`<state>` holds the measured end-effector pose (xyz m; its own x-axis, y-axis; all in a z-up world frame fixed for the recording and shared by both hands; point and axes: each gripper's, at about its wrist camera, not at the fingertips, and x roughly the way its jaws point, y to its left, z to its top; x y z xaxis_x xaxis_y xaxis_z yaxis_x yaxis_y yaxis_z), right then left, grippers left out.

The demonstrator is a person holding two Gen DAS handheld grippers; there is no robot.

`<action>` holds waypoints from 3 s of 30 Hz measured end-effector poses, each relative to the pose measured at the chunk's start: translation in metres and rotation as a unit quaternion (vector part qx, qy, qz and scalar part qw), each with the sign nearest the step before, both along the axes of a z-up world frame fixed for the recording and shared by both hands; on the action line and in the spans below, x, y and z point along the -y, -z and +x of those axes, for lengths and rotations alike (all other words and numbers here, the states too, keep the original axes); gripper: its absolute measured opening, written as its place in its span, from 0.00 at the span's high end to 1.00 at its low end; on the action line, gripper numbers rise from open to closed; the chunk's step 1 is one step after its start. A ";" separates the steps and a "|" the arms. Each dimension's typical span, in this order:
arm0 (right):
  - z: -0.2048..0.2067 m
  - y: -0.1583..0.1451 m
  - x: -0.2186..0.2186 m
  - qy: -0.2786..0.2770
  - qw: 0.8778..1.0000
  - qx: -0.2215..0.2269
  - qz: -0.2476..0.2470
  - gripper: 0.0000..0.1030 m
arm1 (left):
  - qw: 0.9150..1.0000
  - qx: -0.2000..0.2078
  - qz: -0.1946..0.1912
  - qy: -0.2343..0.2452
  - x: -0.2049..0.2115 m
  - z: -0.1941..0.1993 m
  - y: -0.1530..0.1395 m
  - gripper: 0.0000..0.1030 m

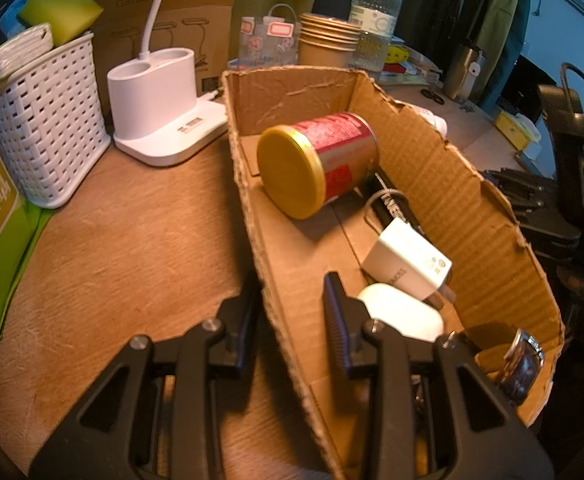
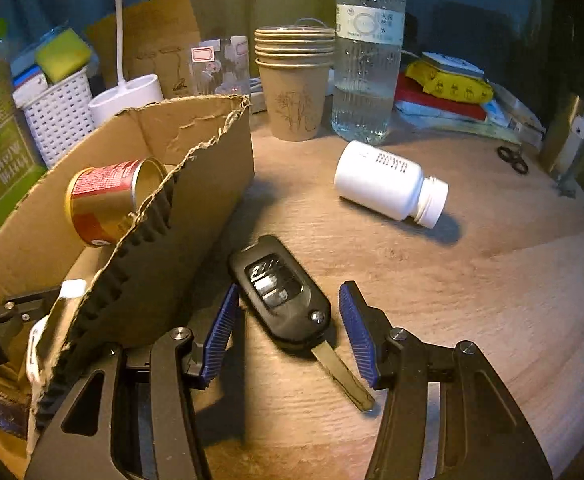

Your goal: Organize rigid objects

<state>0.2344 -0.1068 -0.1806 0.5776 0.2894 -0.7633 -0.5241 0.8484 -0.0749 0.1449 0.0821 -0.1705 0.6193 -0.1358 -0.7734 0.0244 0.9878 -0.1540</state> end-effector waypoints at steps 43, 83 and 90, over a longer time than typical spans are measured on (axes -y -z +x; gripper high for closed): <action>-0.031 -0.061 0.015 -0.010 0.997 0.068 0.044 0.63 | 1.000 0.000 0.000 0.000 0.000 0.000 0.000 0.67; -0.091 -0.126 0.003 -0.056 0.984 0.147 0.087 0.64 | 1.000 0.000 0.000 0.000 0.000 0.000 0.000 0.67; -0.094 -0.119 -0.011 -0.075 0.984 0.137 0.083 0.64 | 1.000 0.000 0.000 0.000 0.000 0.000 0.000 0.67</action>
